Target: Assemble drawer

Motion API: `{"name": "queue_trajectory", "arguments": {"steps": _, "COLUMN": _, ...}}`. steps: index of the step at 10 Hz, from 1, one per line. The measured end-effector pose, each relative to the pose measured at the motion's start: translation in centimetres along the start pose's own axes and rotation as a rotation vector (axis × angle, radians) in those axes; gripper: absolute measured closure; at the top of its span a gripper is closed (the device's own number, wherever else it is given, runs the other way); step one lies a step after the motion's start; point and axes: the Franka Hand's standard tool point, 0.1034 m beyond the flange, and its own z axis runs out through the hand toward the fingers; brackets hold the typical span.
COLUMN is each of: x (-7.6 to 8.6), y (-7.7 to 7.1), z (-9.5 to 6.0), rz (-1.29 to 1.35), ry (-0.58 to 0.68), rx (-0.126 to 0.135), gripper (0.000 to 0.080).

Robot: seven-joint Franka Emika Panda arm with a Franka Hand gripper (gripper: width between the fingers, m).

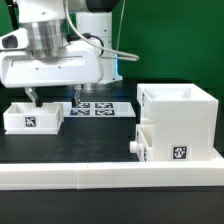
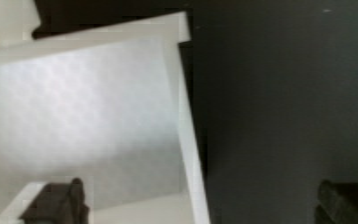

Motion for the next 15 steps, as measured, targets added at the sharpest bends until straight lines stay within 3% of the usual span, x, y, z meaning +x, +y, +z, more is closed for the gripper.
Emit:
{"name": "queue_trajectory", "arguments": {"steps": 3, "x": -0.7, "y": -0.7, "z": 2.0, "rz": -0.024, "ry": 0.037, "rx": -0.015, "gripper": 0.0151}}
{"name": "queue_trajectory", "arguments": {"steps": 6, "x": -1.0, "y": 0.7, "z": 3.4, "rz": -0.055, "ry": 0.053, "rx": -0.029, "gripper": 0.0151}}
{"name": "queue_trajectory", "arguments": {"steps": 9, "x": -1.2, "y": -0.3, "z": 3.6, "rz": -0.089, "ry": 0.048, "rx": -0.029, "gripper": 0.0151}}
{"name": "queue_trajectory", "arguments": {"steps": 15, "x": -1.2, "y": -0.4, "z": 3.6, "rz": -0.128, "ry": 0.036, "rx": -0.025, "gripper": 0.0151}}
